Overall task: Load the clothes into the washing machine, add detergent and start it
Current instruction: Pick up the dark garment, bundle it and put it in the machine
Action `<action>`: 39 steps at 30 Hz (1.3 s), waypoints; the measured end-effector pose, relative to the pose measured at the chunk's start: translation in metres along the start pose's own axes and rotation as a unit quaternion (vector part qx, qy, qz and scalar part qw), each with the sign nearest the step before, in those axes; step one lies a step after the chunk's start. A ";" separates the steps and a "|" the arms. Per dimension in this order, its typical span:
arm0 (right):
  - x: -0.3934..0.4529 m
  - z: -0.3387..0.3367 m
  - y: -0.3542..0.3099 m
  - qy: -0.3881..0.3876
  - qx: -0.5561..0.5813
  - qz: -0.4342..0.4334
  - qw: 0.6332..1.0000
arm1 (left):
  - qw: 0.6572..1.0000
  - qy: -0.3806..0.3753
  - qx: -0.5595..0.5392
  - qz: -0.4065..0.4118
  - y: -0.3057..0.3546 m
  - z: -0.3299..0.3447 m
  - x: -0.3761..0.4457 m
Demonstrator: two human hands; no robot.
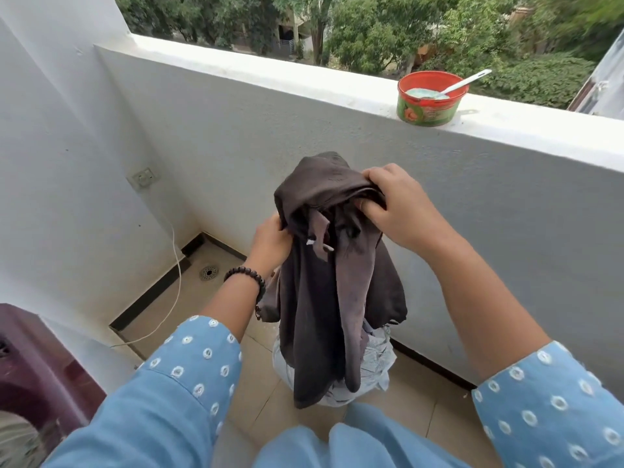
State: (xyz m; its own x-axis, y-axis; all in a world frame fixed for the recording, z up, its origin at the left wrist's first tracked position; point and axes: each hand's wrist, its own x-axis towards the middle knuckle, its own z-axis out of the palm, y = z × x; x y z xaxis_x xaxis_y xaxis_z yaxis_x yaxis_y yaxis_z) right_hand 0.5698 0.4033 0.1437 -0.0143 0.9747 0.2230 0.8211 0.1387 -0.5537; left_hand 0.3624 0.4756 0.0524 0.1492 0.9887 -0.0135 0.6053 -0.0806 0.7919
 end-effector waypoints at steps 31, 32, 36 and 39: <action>0.045 -0.028 -0.058 0.084 0.280 -0.163 0.942 | 0.958 -0.224 0.047 -0.170 -0.057 -0.018 -0.021; 0.046 -0.034 -0.060 0.088 0.294 -0.176 0.935 | 0.966 -0.201 0.049 -0.156 -0.058 -0.014 -0.019; 0.047 -0.045 -0.048 0.110 0.244 -0.185 0.945 | 0.982 -0.113 0.085 -0.122 -0.053 -0.022 0.002; 0.047 -0.037 -0.023 0.087 0.115 -0.132 0.981 | 0.976 -0.082 0.179 -0.096 -0.039 -0.050 0.024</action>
State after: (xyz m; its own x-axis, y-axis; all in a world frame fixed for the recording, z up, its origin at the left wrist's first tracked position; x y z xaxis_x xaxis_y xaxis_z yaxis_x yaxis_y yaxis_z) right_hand 0.5712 0.4397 0.1967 -0.0954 0.8580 0.5048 0.6514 0.4372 -0.6201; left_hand 0.3038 0.5082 0.0518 0.1104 0.9589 -0.2614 0.8647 0.0370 0.5010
